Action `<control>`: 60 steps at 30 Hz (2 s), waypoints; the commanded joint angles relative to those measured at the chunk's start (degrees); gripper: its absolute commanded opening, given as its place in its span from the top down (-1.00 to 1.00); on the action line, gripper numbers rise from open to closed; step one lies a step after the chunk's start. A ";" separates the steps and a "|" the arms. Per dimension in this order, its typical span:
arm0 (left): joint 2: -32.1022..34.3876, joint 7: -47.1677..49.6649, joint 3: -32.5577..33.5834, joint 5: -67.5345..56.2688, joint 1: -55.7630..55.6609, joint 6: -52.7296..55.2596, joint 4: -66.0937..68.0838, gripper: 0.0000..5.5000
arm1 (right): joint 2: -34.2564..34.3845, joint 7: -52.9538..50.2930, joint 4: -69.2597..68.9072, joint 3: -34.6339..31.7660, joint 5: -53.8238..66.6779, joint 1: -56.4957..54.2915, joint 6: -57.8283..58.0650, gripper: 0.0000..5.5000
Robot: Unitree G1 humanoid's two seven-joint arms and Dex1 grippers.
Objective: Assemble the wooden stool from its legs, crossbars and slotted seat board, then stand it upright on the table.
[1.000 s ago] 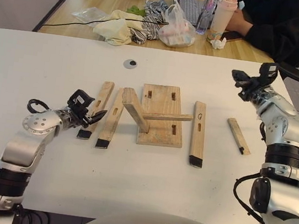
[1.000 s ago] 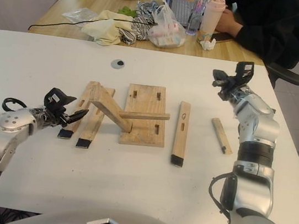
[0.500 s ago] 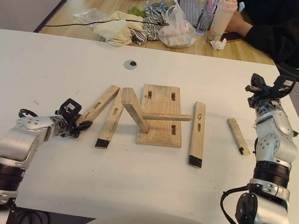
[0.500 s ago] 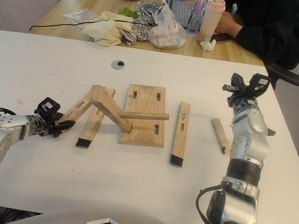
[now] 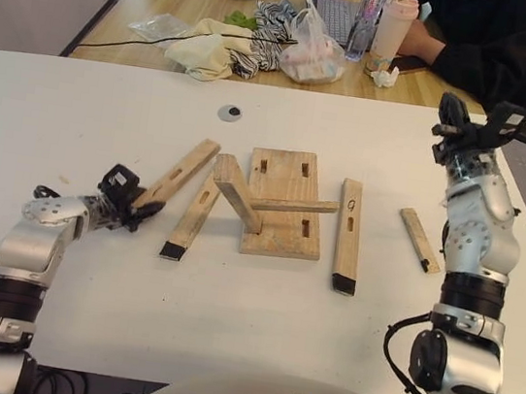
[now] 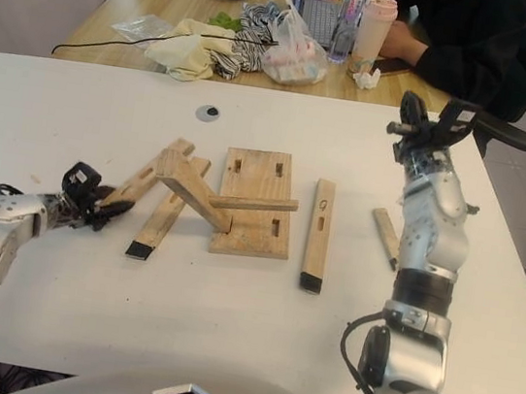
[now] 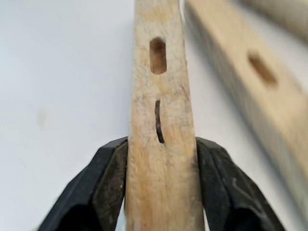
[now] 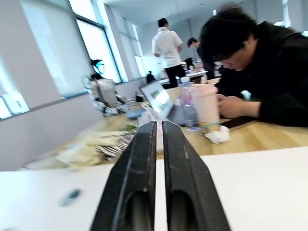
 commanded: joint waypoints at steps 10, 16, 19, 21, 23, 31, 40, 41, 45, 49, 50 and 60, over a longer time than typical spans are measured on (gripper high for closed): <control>-5.41 -13.49 7.87 -33.78 -18.84 9.53 -18.97 0.27 | -1.34 20.75 -9.49 5.59 22.98 -10.59 29.31 0.18; -3.45 -17.39 7.48 -40.20 -17.59 16.44 -20.86 0.27 | 0.02 20.19 -14.96 3.46 31.91 -9.26 34.03 -0.17; -3.22 -19.07 6.51 -40.03 -16.34 17.46 -20.54 0.27 | 0.20 18.92 -15.70 2.40 36.30 -9.51 35.97 -0.31; -3.02 -20.55 5.67 -39.58 -15.85 17.77 -19.94 0.27 | 0.43 17.56 -15.36 1.96 38.44 -10.01 36.61 -0.31; -2.94 -21.98 5.13 -39.24 -15.37 17.79 -18.95 0.27 | 0.50 16.75 -14.67 1.64 40.49 -10.66 37.33 -0.31; -2.66 -24.72 4.35 -39.00 -14.63 19.17 -17.55 0.27 | -0.50 14.96 -10.80 0.63 44.39 -13.23 38.51 0.03; -2.87 -25.95 1.53 -34.60 -19.31 19.17 -11.00 0.27 | -1.26 18.54 -12.38 1.70 40.57 -12.70 34.09 0.22; -3.17 -25.52 1.79 -34.67 -20.01 19.25 -10.29 0.27 | -0.94 18.36 -11.42 1.09 39.57 -13.21 32.15 0.22; -5.20 -22.94 5.28 -39.38 -22.59 22.54 -8.66 0.05 | -0.81 17.46 -7.36 -2.16 38.09 -15.18 26.71 0.24; -7.80 -17.69 9.59 -43.41 -23.74 23.87 -8.79 -0.16 | -4.75 19.90 -2.49 -4.23 35.42 -15.12 24.48 0.24; -8.05 -16.67 10.30 -43.75 -23.58 23.78 -9.02 -0.17 | -6.10 21.09 -2.18 -4.36 34.60 -14.36 24.74 0.25; -11.17 -7.68 15.37 -44.55 -20.06 21.30 -10.97 -0.17 | -17.58 40.00 -0.48 2.40 21.27 -2.54 22.57 0.25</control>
